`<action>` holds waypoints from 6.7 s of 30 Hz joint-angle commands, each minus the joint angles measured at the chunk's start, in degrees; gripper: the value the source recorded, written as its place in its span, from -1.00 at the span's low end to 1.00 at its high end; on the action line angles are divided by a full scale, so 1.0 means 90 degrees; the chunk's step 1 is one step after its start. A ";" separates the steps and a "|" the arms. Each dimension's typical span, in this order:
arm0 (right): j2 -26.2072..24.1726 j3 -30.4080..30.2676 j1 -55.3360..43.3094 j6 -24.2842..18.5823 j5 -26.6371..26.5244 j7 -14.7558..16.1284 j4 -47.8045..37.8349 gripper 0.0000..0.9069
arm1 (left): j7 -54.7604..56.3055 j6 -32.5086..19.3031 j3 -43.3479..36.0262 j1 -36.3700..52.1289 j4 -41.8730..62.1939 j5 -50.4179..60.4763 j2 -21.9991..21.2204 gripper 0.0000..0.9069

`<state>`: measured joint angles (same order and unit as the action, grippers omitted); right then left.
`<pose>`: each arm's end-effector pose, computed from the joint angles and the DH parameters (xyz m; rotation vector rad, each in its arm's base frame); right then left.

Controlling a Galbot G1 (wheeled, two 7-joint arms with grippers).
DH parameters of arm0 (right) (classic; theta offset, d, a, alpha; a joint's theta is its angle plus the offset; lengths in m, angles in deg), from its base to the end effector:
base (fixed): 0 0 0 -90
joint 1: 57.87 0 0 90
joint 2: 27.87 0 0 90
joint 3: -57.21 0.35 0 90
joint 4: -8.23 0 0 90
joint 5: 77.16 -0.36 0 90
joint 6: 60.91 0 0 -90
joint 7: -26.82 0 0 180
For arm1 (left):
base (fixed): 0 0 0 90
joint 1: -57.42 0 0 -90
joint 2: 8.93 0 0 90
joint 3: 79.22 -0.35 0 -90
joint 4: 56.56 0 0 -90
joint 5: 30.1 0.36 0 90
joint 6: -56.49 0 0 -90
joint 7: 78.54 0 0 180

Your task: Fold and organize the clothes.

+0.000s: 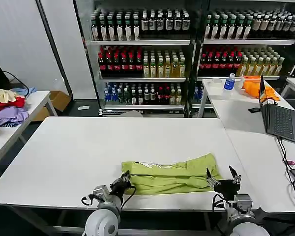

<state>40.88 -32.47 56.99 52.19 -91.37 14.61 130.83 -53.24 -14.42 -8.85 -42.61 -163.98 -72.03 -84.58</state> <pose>0.2143 -0.0581 -0.2589 -0.0617 -2.8576 0.2125 0.2727 -0.0518 -0.3156 -0.0844 -2.6156 0.5290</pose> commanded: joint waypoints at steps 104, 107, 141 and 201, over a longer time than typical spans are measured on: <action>-0.0037 0.0093 -0.0181 0.0076 -0.0056 -0.0006 0.0015 1.00 | -0.0867 0.0504 0.0075 0.0668 0.0666 -0.1406 0.1113 1.00; -0.0052 0.0137 -0.0131 0.0077 -0.0060 -0.0003 0.0062 1.00 | -0.0937 0.0618 -0.0019 0.0696 0.0680 -0.1491 0.1066 1.00; -0.0038 0.0208 -0.0113 0.0116 -0.0074 0.0001 0.0092 1.00 | -0.1002 0.0362 0.0522 0.1009 0.1012 -0.3919 0.0186 -0.87; 0.0069 0.0604 0.0017 -0.0062 -0.0106 0.0043 0.0173 1.00 | -0.0427 0.1320 -0.2512 0.3587 0.1651 0.0247 0.0082 -0.91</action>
<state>41.45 -27.21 56.64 51.67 -92.50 14.97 132.15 -58.55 -2.83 -19.67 -18.13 -158.92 -74.58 -71.06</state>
